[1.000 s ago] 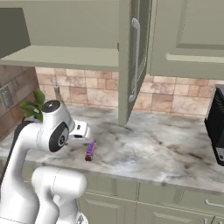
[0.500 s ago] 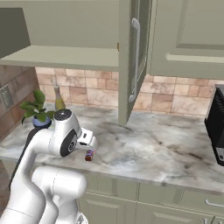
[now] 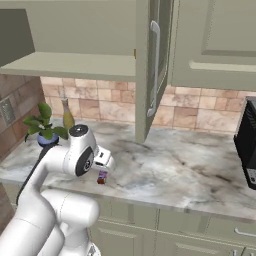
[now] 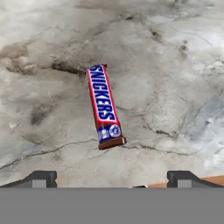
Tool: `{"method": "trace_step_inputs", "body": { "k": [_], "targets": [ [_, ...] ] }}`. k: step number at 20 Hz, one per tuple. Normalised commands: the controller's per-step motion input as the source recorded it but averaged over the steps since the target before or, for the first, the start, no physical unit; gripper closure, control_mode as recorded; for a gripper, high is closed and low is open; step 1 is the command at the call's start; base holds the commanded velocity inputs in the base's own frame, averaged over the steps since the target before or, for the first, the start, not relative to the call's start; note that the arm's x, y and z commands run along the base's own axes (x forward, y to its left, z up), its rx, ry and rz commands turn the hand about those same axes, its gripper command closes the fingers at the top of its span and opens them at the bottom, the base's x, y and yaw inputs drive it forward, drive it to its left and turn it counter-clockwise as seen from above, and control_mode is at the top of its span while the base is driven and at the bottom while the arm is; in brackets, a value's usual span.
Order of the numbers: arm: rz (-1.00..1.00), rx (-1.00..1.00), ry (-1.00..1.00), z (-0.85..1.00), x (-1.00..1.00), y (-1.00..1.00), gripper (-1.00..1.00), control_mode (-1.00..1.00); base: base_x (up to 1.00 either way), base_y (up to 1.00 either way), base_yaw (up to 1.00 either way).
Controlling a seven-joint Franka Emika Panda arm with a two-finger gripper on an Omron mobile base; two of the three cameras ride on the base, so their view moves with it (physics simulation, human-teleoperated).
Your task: Pick the canned food and bar from the counter and place them in the cabinets closest to them.
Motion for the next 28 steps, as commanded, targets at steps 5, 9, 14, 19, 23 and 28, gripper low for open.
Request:
{"method": "trace_step_inputs", "body": {
  "k": [5, 9, 14, 19, 23, 28],
  "targets": [
    [0.0, 0.0, 0.0, -0.15, 0.08, -0.01, -1.0, -1.0, 0.0, 0.0, 0.0],
    [0.0, -0.01, -0.01, -0.2, 0.03, 0.0, -1.0, -1.0, 0.0, 0.0, 0.0],
    [0.02, -0.05, -0.02, -0.57, 0.04, 0.0, -1.0, -1.0, 0.0, 0.0, 0.0],
    [0.04, -0.07, -0.01, -0.68, 0.09, 0.03, -1.0, -1.0, 0.0, 0.0, 0.0],
    [0.07, -0.04, -0.01, -0.64, 0.11, 0.02, -1.0, -1.0, 0.0, 0.0, 0.0],
    [0.08, -0.02, -0.02, -0.73, 0.0, 0.14, -1.0, -1.0, 0.0, 0.0, 0.0]
  ]
}}
